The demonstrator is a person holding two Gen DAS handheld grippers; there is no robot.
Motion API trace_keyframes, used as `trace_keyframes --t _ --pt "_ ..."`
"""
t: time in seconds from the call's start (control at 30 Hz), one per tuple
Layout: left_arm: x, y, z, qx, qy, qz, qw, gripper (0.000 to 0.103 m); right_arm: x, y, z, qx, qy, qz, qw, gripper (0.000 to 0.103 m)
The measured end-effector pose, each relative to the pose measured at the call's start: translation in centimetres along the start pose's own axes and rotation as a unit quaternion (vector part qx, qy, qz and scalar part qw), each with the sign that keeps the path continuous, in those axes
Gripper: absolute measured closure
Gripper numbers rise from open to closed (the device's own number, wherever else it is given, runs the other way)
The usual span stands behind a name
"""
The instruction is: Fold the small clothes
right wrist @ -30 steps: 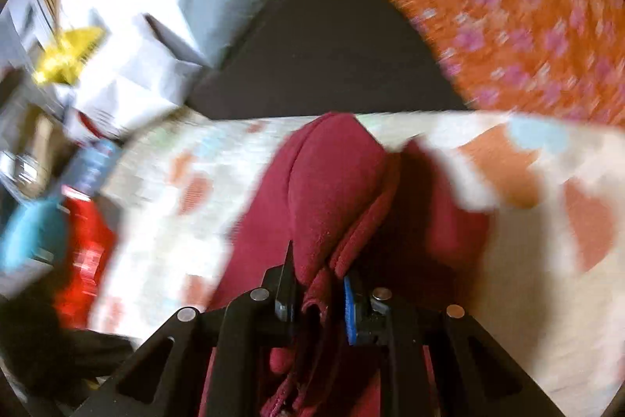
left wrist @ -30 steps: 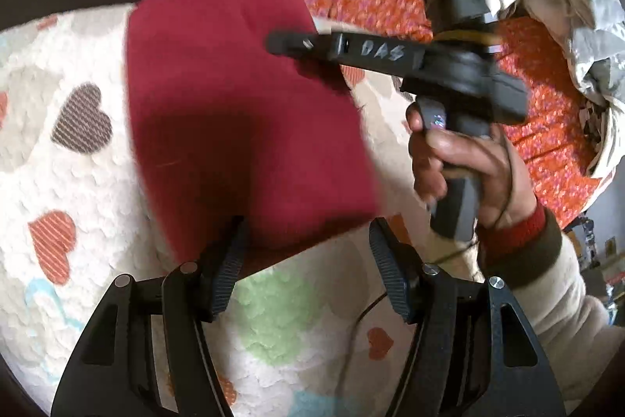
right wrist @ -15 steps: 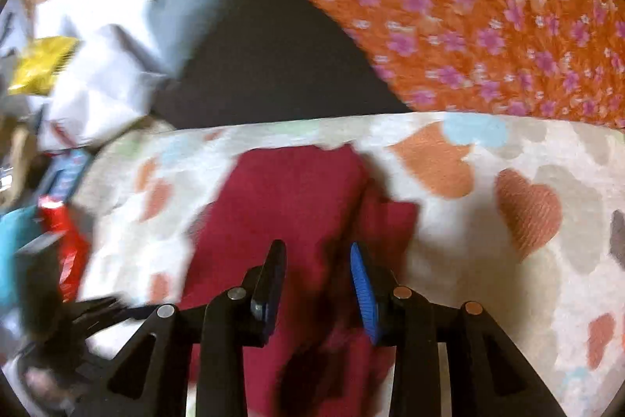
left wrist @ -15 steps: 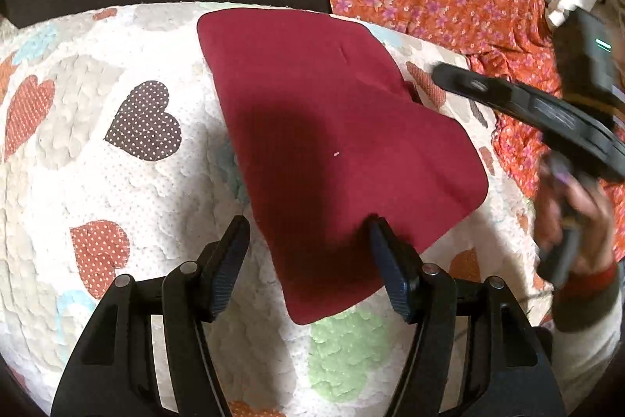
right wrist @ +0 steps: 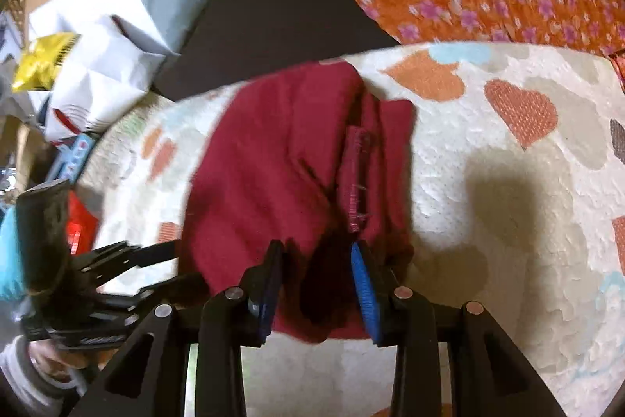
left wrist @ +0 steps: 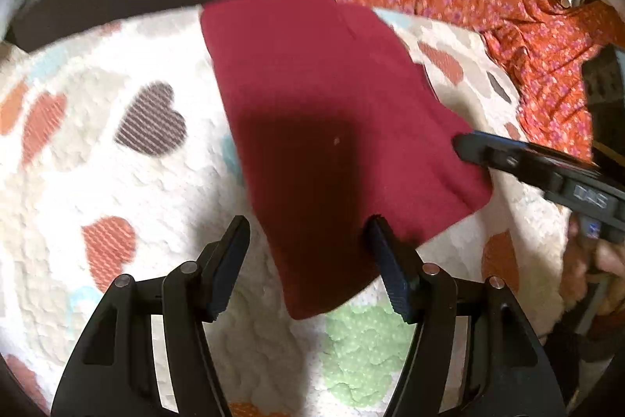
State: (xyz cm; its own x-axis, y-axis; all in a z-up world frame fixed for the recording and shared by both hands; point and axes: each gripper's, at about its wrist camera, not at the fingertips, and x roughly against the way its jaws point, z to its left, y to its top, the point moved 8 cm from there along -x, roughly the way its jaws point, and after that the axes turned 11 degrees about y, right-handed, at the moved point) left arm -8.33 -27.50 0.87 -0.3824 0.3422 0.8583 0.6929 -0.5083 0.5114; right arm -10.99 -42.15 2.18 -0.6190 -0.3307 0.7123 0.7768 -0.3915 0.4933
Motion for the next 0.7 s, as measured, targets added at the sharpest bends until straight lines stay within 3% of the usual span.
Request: trace_keyframes --t 0.07,0.17,0.3,0.4,0.5,0.57,0.63,0.7 --pt "0.2 0.3 0.2 -0.003 0.015 -0.015 0.9998 0.04 0.0 -0.3 1.0 0.006 0.005 0.001 1.0 0.054" --pt "0.5 0.4 0.7 -0.007 0.031 -0.025 0.9992 0.04 -1.8 -1.2 0.5 -0.004 -0.016 0.024 1.0 0.054" --pt "0.6 0.6 0.8 -0.014 0.045 -0.035 0.9983 0.04 -2.4 -1.6 0.8 0.008 -0.008 0.013 1.0 0.088" --pt "0.7 0.7 1.1 -0.006 0.04 -0.035 0.9986 0.04 -1.0 -1.2 1.5 0.045 -0.03 -0.01 0.998 0.093" --pt "0.5 0.9 1.1 -0.004 0.043 -0.036 0.9985 0.04 -2.1 -1.5 0.0 0.032 -0.044 0.011 0.998 0.093" --pt "0.4 0.8 1.2 -0.003 0.043 -0.033 0.9985 0.04 -3.5 -2.4 -0.8 0.017 -0.036 0.036 0.999 0.093" --pt "0.3 0.7 1.2 0.0 0.041 -0.029 0.9987 0.04 -3.2 -2.5 -0.9 0.01 -0.031 0.036 0.999 0.093" --pt "0.4 0.8 1.3 0.004 0.04 -0.031 0.9987 0.04 -1.9 -2.0 -0.6 -0.006 -0.013 0.022 1.0 0.086"
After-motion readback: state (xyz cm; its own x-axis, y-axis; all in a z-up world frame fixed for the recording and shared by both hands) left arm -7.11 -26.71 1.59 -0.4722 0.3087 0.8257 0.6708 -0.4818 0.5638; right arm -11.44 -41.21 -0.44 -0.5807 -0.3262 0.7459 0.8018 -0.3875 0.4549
